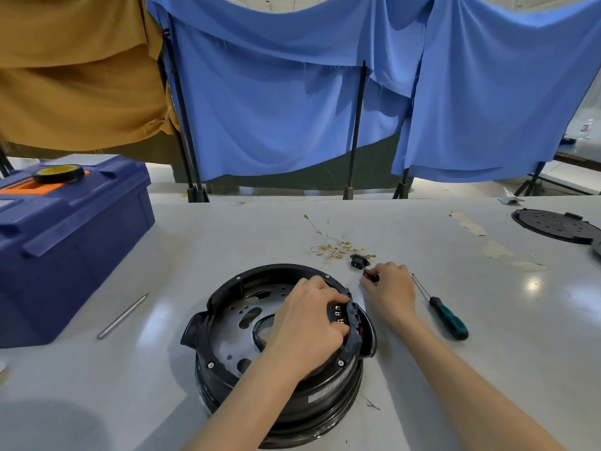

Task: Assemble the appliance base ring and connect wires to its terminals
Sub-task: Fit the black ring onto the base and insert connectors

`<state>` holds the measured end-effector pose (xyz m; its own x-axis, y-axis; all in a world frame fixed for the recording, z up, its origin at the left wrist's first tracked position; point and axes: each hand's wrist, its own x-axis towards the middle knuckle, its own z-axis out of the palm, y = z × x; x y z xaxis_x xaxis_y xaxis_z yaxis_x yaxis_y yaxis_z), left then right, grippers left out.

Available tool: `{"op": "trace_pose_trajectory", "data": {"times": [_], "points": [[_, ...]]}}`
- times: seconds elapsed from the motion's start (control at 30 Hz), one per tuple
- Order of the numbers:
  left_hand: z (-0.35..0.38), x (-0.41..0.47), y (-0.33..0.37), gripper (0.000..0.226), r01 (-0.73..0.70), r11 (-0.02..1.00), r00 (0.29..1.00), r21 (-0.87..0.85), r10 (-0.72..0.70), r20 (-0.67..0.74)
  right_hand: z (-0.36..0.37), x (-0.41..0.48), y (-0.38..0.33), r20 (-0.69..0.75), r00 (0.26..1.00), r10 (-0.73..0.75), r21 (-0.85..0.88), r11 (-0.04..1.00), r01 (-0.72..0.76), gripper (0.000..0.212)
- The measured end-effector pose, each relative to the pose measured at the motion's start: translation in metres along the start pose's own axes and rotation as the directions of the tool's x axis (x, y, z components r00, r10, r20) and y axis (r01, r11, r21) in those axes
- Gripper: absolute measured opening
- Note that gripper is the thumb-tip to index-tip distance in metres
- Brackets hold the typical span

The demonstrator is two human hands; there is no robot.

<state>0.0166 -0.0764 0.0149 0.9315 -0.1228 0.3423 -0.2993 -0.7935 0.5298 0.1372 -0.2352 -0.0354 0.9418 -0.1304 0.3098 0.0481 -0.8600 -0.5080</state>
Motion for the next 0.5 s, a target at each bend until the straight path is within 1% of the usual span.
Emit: {"op": "trace_pose_trajectory", "data": {"times": [0.1,0.17,0.2,0.27,0.3,0.37,0.4,0.43,0.47,0.5], "points": [[-0.001,0.000,0.001,0.039,0.006,1.000,1.000,0.006,-0.006,0.009,-0.004,-0.003,0.000,-0.014,1.000,0.010,0.017,1.000,-0.010,0.015],[-0.001,0.001,0.001,0.039,0.011,1.000,1.000,0.006,-0.011,0.012,-0.009,-0.005,0.000,0.009,1.000,-0.019,-0.029,0.999,0.020,0.012],[-0.001,0.001,0.001,0.039,0.015,1.000,1.000,0.005,-0.016,0.013,-0.011,-0.006,-0.001,0.021,0.999,-0.049,-0.066,0.997,0.050,0.015],[-0.001,0.000,0.002,0.040,0.028,1.000,0.999,-0.003,-0.028,0.017,-0.014,-0.011,0.000,0.050,0.993,-0.108,-0.149,0.982,0.114,0.031],[-0.001,0.000,0.002,0.040,0.035,0.999,0.999,-0.014,-0.035,0.018,-0.014,-0.013,0.000,0.063,0.989,-0.137,-0.196,0.970,0.147,0.035],[-0.002,-0.001,0.002,0.040,0.053,0.998,0.998,-0.044,-0.052,0.018,-0.017,-0.019,0.001,0.093,0.981,-0.171,-0.277,0.942,0.191,0.036],[-0.002,-0.002,0.002,0.040,0.059,0.997,0.998,-0.055,-0.058,0.018,-0.019,-0.021,0.001,0.104,0.980,-0.171,-0.284,0.939,0.194,0.035],[-0.003,-0.002,0.002,0.039,0.061,0.996,0.998,-0.059,-0.060,0.018,-0.022,-0.024,0.001,0.111,0.981,-0.160,-0.257,0.949,0.184,0.034],[-0.003,-0.002,0.002,0.039,0.061,0.996,0.998,-0.059,-0.060,0.020,-0.026,-0.026,0.002,0.107,0.985,-0.136,-0.182,0.971,0.154,0.034],[-0.005,-0.002,0.002,0.040,0.064,0.996,0.998,-0.058,-0.062,0.029,-0.032,-0.029,0.002,0.089,0.990,-0.105,-0.065,0.992,0.111,0.033]]}}
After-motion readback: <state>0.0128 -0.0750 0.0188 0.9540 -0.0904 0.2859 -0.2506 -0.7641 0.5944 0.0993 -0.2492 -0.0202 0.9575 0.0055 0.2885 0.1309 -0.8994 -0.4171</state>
